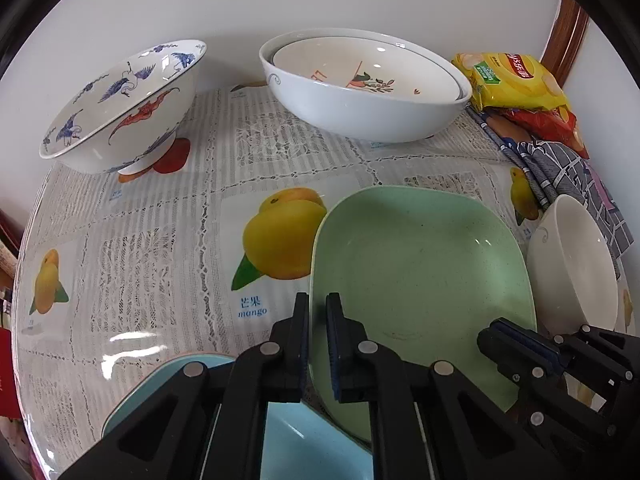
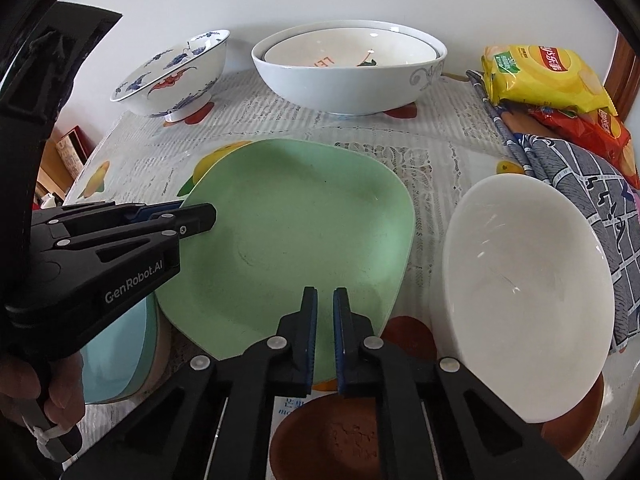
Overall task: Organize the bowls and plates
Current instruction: 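Lift the green plate with both tools and lower it onto the light-blue plate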
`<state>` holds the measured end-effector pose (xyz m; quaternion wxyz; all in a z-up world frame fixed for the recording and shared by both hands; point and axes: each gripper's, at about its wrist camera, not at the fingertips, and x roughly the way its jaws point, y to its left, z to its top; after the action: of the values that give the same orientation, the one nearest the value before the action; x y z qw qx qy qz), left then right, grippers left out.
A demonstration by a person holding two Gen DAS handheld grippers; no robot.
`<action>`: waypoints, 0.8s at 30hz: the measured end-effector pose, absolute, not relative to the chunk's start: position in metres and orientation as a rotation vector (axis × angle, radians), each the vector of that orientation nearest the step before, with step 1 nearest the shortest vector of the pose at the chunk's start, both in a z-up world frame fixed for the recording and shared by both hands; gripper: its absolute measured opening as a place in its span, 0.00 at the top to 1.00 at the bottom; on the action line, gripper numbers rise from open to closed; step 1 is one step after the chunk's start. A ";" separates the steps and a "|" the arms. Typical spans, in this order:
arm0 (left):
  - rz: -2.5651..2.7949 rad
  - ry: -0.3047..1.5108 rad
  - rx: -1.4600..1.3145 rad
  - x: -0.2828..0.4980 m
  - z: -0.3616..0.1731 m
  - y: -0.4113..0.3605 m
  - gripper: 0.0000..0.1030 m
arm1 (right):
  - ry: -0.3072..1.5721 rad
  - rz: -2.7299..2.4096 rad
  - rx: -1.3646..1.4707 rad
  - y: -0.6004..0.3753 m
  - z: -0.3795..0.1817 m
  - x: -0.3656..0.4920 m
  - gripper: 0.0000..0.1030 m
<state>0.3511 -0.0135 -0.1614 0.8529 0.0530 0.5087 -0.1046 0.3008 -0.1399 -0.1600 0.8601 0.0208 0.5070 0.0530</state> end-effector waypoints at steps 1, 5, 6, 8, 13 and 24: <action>-0.222 1.065 0.119 0.351 -0.161 -0.015 0.92 | 1.058 0.113 0.057 -0.141 -0.159 0.301 0.98; -0.245 1.039 0.095 0.347 -0.152 -0.015 0.95 | 1.022 0.124 0.085 -0.144 -0.152 0.300 1.00; -0.249 1.034 0.090 0.346 -0.149 -0.014 0.95 | 1.016 0.126 0.087 -0.145 -0.150 0.299 1.00; -0.245 1.022 0.092 0.344 -0.145 -0.014 0.95 | 1.010 0.130 0.095 -0.145 -0.146 0.299 1.00; -0.230 1.026 0.084 0.345 -0.145 -0.008 0.95 | 1.017 0.122 0.059 -0.143 -0.141 0.297 0.97; -0.205 1.081 0.091 0.359 -0.166 -0.010 0.80 | 1.032 0.105 0.014 -0.143 -0.142 0.294 0.70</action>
<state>0.3589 -0.0102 -0.1661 0.8515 0.0432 0.5135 -0.0971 0.2941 -0.1434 -0.1424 0.8686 0.0067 0.4930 0.0504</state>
